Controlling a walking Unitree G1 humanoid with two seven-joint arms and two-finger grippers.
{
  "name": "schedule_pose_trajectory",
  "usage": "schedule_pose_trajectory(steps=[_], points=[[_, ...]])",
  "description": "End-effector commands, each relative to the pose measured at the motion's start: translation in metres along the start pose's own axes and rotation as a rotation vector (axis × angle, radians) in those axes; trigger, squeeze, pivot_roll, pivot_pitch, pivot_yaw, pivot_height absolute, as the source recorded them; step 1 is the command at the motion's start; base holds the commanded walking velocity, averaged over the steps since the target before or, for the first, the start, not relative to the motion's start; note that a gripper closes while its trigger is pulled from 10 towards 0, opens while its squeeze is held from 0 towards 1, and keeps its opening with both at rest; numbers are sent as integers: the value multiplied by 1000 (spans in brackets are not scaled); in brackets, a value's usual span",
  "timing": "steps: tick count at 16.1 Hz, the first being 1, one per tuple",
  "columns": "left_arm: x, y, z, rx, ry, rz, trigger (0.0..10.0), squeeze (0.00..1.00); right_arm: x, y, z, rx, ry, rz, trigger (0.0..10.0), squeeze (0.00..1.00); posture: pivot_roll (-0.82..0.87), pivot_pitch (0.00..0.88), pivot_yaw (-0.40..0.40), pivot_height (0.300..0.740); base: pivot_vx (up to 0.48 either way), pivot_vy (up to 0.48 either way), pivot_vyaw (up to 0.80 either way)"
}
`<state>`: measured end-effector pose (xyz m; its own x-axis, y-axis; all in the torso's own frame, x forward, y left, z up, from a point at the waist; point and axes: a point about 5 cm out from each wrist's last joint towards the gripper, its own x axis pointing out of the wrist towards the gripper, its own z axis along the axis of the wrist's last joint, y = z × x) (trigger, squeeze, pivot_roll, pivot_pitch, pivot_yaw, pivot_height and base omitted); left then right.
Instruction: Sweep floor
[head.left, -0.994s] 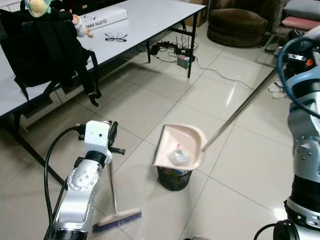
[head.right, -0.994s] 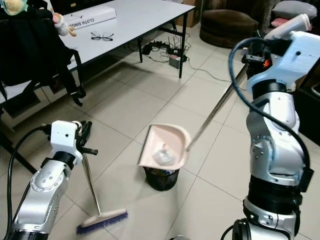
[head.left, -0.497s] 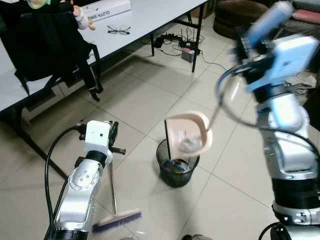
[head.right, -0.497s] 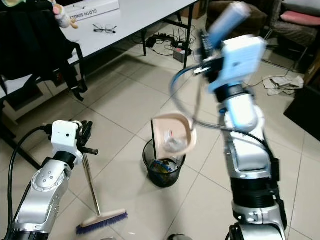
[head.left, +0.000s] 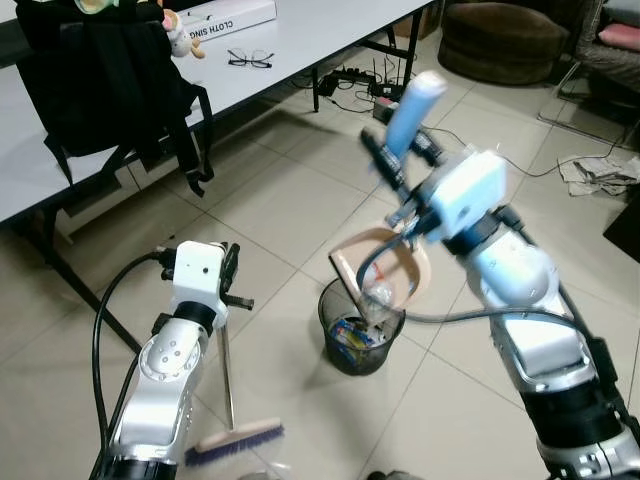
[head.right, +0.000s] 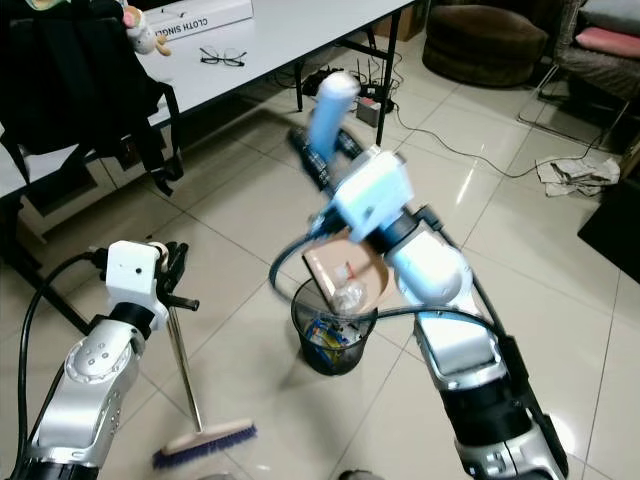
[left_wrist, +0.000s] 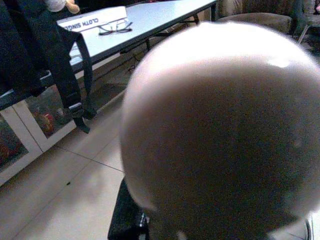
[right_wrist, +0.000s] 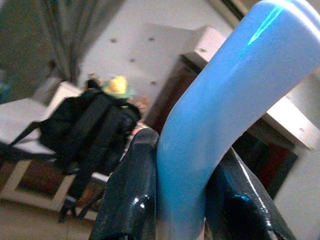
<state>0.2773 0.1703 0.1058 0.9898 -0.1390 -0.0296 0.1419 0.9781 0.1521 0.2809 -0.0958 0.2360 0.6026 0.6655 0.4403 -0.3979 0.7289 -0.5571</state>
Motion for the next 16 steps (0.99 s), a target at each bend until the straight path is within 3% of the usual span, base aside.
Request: schedule_pose_trajectory(steps=[1, 4, 7, 10, 11, 12, 13, 14, 16], points=[[3, 0, 9, 25, -31, -5, 10000, 0, 2, 6, 12, -71, -71, 62, 10000, 0, -27, 33, 36, 740, 0, 0, 0], [3, -1, 9, 26, -29, -10, 10000, 0, 0, 17, 11, -116, -79, 128, 10000, 0, -27, 32, 35, 740, 0, 0, 0], [3, -3, 8, 21, -29, -21, 10000, 0, -1, 16, 9, -157, -77, 147, 10000, 0, -27, 31, 36, 740, 0, 0, 0], [4, -3, 8, -5, -27, -14, 10000, 0, 2, -20, 12, -138, -69, -93, 10000, 0, -28, 28, 38, 740, 0, 0, 0], [4, -2, 10, -20, -32, -2, 10000, 0, 2, -49, 19, -95, -85, -281, 10000, 0, -28, 27, 37, 740, 0, 0, 0], [4, -2, 10, -20, -34, -1, 10000, 0, 1, -59, 22, -83, -89, -347, 10000, 0, -28, 27, 37, 740, 0, 0, 0], [4, 0, 11, -21, -38, 10, 10000, 0, -6, -85, 26, -62, -87, -518, 10000, 0, -30, 28, 37, 740, 0, 0, 0], [4, 0, 11, -26, -38, 17, 10000, 0, -13, -100, 26, -27, -79, -624, 10000, 0, -32, 27, 38, 740, 0, 0, 0], [3, 0, 11, -61, -42, 15, 10000, 0, -27, -118, 26, -74, -32, -717, 10000, 0, -31, 24, 36, 740, 0, 0, 0]])
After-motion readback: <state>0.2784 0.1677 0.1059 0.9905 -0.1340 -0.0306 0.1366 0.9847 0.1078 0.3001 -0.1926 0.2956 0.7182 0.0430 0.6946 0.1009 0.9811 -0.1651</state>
